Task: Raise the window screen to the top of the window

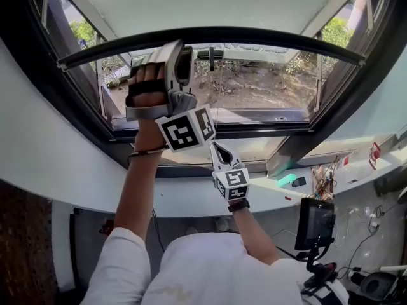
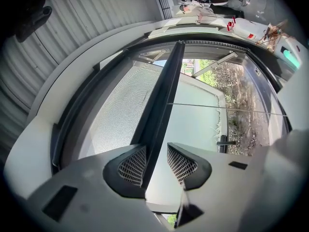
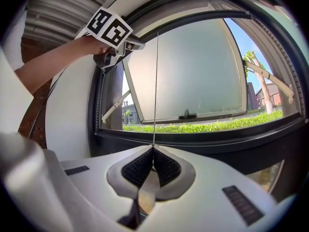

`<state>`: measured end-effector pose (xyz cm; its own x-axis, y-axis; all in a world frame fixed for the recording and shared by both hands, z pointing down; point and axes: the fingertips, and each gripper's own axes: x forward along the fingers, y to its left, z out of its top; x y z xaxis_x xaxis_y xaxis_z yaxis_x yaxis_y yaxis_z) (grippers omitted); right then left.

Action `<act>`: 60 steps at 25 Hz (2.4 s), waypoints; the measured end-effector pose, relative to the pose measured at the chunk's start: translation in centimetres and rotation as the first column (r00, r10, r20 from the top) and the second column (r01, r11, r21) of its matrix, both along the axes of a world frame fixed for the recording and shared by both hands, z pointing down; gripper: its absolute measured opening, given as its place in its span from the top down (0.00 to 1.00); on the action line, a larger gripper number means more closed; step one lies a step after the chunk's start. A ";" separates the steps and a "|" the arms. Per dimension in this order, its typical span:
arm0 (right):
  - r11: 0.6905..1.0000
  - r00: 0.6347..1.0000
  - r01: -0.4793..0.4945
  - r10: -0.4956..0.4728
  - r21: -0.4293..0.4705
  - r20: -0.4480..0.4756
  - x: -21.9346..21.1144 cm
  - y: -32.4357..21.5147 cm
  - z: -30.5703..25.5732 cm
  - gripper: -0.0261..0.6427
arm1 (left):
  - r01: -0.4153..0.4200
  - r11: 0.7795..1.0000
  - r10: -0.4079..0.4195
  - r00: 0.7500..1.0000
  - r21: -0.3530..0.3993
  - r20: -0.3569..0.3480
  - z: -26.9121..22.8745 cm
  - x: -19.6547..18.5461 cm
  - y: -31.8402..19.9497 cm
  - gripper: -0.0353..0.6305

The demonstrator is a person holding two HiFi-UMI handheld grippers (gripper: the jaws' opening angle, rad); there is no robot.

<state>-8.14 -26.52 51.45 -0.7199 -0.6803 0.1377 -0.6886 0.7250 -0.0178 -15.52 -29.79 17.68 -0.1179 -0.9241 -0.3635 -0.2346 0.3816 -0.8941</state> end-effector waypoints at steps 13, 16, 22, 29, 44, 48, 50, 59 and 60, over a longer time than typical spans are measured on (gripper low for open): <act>1.000 0.998 -0.015 0.017 -0.026 0.062 0.5 -0.5 -1.5 0.96 | -0.009 0.999 0.008 0.999 0.045 0.033 -1.6 0.1 0.2 0.76; 0.999 0.998 -0.024 0.026 -0.026 0.056 0.7 -0.8 -1.7 0.96 | -0.013 0.998 0.011 0.999 0.062 0.030 -1.9 0.0 0.3 0.76; 1.000 0.996 -0.014 0.013 0.014 0.085 0.4 -0.8 -3.9 0.96 | -0.010 0.996 0.007 1.000 0.093 0.029 -4.0 -0.3 0.2 0.76; 1.000 0.994 -0.001 0.001 0.005 0.106 0.2 -0.4 -6.6 0.96 | -0.009 0.989 0.003 0.999 0.147 0.042 -6.7 -0.3 0.5 0.76; 0.999 0.988 0.018 -0.025 0.049 0.154 0.2 -0.2 -9.7 0.96 | -0.018 0.982 0.002 0.996 0.189 0.086 -9.9 -0.4 0.3 0.76; 0.999 0.980 0.014 -0.023 0.050 0.196 0.3 0.0 -11.5 0.96 | -0.025 0.980 0.007 0.995 0.195 0.096 -11.7 -0.5 0.4 0.76; 0.998 0.979 0.007 -0.019 0.062 0.201 0.2 0.0 -13.1 0.96 | -0.031 0.979 0.012 0.996 0.202 0.093 -13.4 -0.6 0.5 0.76; 0.992 0.981 -0.003 -0.021 0.124 0.191 1.0 -0.3 -14.0 0.96 | -0.031 0.974 0.006 0.994 0.222 0.111 -14.2 -0.5 0.5 0.76; 0.991 0.983 -0.003 -0.021 0.131 0.185 1.1 -0.3 -14.1 0.96 | -0.030 0.973 0.004 0.994 0.230 0.110 -14.2 -0.5 0.6 0.76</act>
<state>-7.03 -26.86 37.39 -0.7308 -0.6768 -0.0882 -0.6755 0.7358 -0.0493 -16.02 -29.23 3.45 -0.0512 -0.8152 -0.5769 -0.1500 0.5774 -0.8026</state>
